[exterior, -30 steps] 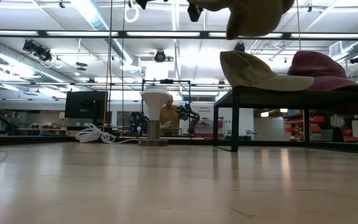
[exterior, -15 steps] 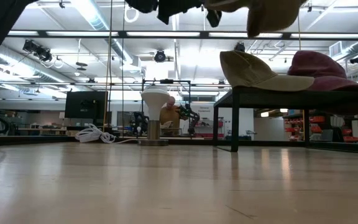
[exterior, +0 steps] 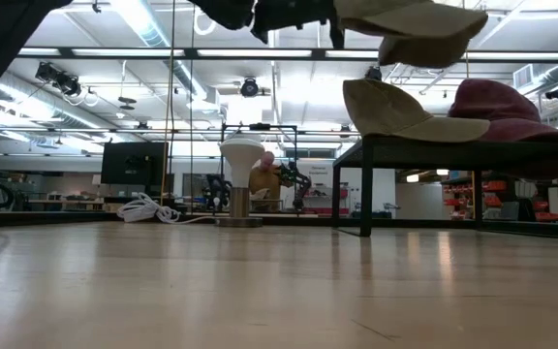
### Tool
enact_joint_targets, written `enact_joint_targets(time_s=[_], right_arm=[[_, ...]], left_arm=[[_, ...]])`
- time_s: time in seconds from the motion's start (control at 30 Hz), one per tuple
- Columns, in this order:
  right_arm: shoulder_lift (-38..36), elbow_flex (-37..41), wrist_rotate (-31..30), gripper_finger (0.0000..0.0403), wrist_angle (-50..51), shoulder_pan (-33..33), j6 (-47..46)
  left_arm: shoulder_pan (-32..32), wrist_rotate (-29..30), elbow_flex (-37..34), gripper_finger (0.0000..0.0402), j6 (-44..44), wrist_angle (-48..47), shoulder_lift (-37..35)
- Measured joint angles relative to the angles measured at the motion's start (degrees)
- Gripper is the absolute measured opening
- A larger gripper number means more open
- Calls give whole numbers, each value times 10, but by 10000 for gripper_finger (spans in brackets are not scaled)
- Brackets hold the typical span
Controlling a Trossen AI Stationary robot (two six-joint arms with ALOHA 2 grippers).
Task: Pick & Place hat
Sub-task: Stack the stacked brown hat on the brown hat on the black shelf
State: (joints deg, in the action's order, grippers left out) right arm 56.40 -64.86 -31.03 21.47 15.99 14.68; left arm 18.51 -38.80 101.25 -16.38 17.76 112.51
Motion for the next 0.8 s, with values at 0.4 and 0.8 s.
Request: enact_joint_targets(time_s=[0.4, 0.8], right_arm=[[-7, 0, -89, 168, 50, 0, -33], [-5, 0, -109, 139, 86, -34, -119]], left_arm=[[-14, 77, 0, 9, -40, 73, 59], [-10, 107, 0, 10, -24, 11, 67]])
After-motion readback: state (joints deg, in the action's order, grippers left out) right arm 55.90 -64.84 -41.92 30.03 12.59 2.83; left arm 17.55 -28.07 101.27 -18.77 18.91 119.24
